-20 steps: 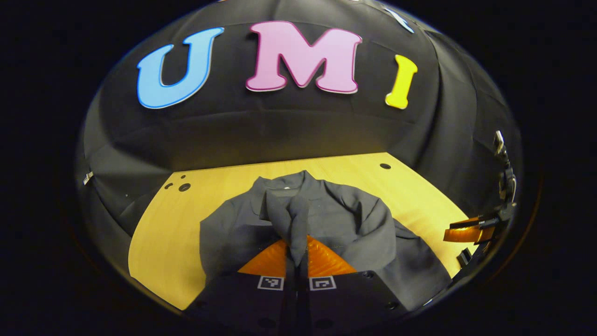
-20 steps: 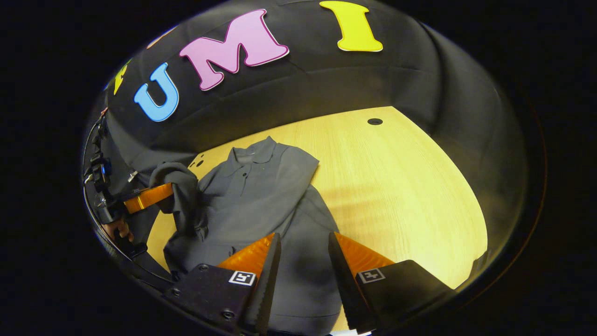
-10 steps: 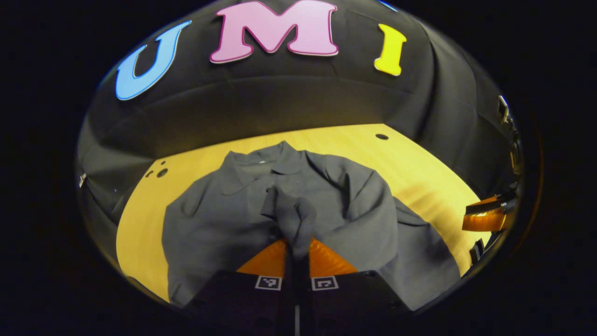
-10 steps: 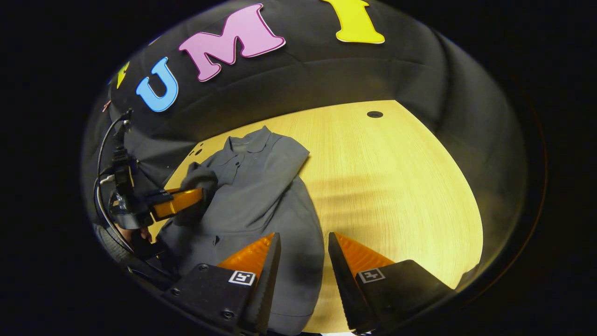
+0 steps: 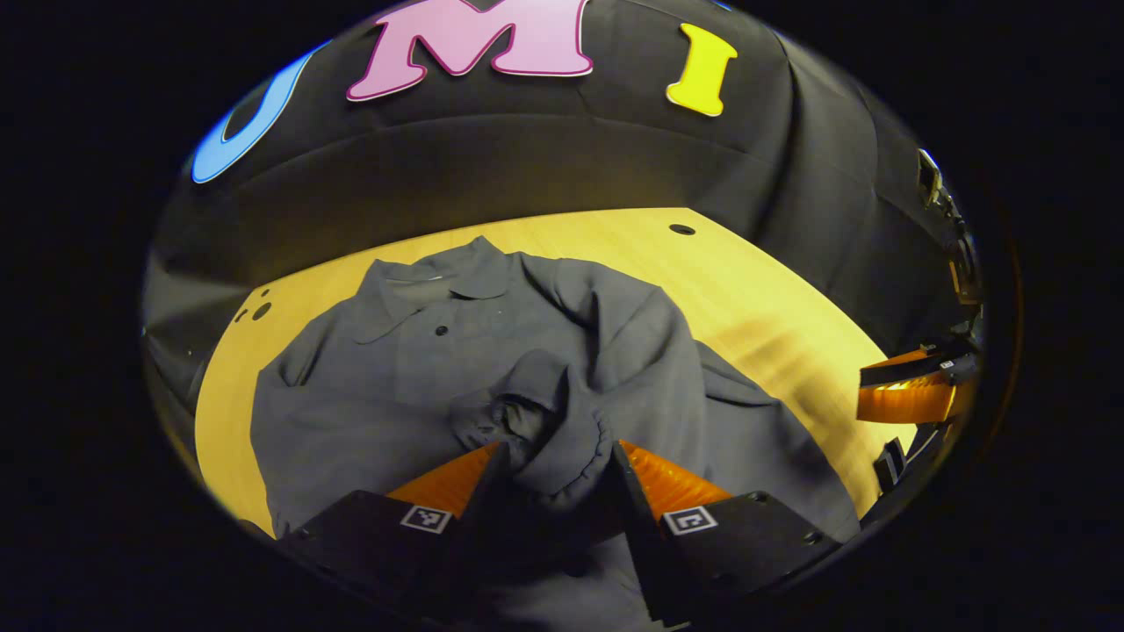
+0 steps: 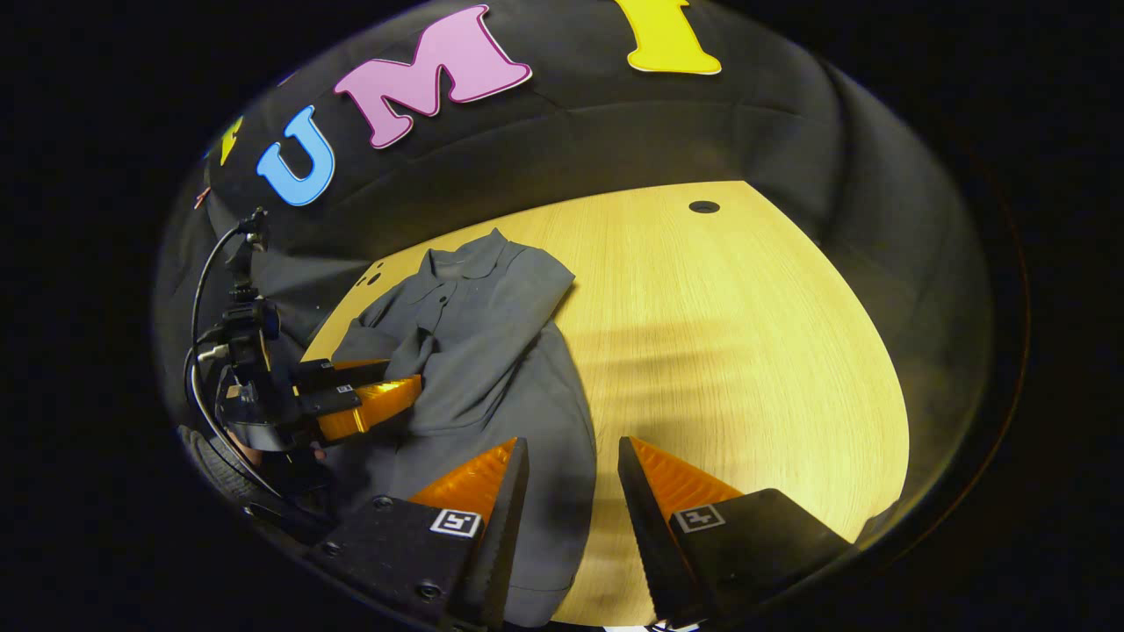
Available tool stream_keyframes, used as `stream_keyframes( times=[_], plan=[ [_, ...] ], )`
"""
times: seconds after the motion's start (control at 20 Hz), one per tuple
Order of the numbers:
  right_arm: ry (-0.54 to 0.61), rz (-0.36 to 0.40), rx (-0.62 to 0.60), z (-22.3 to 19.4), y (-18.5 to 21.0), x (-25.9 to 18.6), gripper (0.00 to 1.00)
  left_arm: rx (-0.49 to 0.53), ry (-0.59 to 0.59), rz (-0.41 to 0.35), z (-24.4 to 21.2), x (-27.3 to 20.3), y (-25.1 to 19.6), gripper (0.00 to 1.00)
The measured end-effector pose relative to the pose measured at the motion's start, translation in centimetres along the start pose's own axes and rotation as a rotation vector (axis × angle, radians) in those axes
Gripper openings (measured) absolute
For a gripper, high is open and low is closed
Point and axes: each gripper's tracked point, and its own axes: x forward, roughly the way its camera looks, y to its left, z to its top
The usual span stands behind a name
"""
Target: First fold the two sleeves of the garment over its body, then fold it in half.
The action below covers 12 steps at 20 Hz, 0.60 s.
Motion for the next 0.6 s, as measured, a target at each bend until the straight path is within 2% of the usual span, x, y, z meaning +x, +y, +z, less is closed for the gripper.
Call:
stream_keyframes(
  times=[0.05,0.1,0.15,0.4,0.6],
  plan=[
    [0.001,0.002,0.002,-0.1,0.1,0.1,0.64,-0.010,-0.007,-0.022,0.1,-0.5,-0.7,0.74],
    [0.002,0.004,0.003,-0.1,0.2,0.2,0.64,-0.023,-0.013,-0.043,0.2,-0.9,-1.3,0.84],
    [0.004,0.004,0.005,-0.3,0.4,0.2,0.64,-0.044,-0.022,-0.073,0.4,-1.5,-1.9,0.87],
    [0.014,0.011,0.002,-1.2,1.3,0.2,0.65,-0.159,-0.069,-0.220,1.3,-4.5,-4.3,0.91],
    [0.026,0.017,-0.013,-2.4,1.9,-0.8,0.65,-0.204,-0.125,-0.246,1.4,-8.9,-2.6,0.92]
  ],
)
